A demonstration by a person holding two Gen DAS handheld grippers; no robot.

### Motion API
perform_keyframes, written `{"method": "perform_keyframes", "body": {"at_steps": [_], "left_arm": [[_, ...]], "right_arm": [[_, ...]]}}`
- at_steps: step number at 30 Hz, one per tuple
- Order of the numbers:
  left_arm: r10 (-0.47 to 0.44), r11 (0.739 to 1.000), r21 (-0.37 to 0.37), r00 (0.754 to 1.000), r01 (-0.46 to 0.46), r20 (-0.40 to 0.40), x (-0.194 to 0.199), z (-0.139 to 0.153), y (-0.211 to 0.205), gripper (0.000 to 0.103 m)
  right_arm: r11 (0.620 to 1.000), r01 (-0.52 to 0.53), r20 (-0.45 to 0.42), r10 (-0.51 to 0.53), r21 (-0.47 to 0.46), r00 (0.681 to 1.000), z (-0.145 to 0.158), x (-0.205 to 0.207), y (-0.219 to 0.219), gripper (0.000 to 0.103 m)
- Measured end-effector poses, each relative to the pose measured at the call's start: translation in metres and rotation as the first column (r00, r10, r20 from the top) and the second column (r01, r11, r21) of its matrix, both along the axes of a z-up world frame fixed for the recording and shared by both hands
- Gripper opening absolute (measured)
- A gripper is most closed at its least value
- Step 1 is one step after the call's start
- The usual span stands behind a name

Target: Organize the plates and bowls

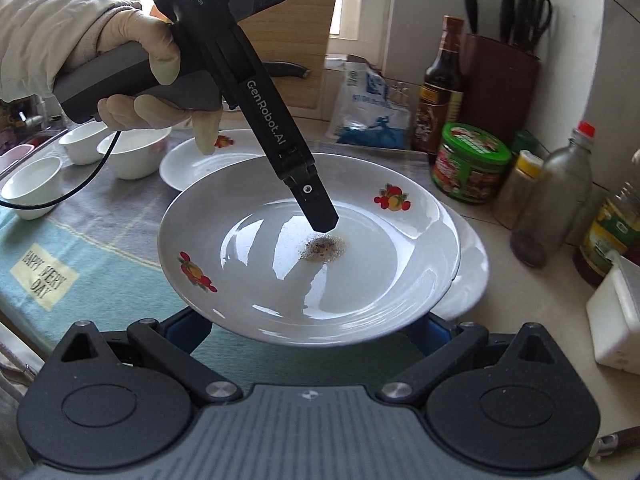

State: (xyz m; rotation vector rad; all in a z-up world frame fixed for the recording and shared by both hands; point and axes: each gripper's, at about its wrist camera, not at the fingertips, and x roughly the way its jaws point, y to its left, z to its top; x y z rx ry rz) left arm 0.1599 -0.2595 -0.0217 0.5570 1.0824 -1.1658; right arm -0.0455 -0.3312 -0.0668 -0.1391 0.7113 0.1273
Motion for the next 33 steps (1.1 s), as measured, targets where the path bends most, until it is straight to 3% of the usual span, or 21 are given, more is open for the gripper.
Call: {"method": "perform_keyframes", "body": {"at_steps": [14, 33], "left_arm": [[-0.052, 0.999, 0.008, 0.998, 0.052, -0.019, 0.016, -0.017, -0.046, 0.074], [-0.043, 0.999, 0.015, 0.997, 0.044, -0.070, 0.033, -0.036, -0.063, 0.075]], "right_arm": [[0.997, 0.071, -0.017, -0.071, 0.012, 0.997, -0.008, 0.013, -0.031, 0.103], [0.994, 0.108, -0.048, -0.106, 0.033, 0.993, -0.011, 0.025, -0.041, 0.103]]}}
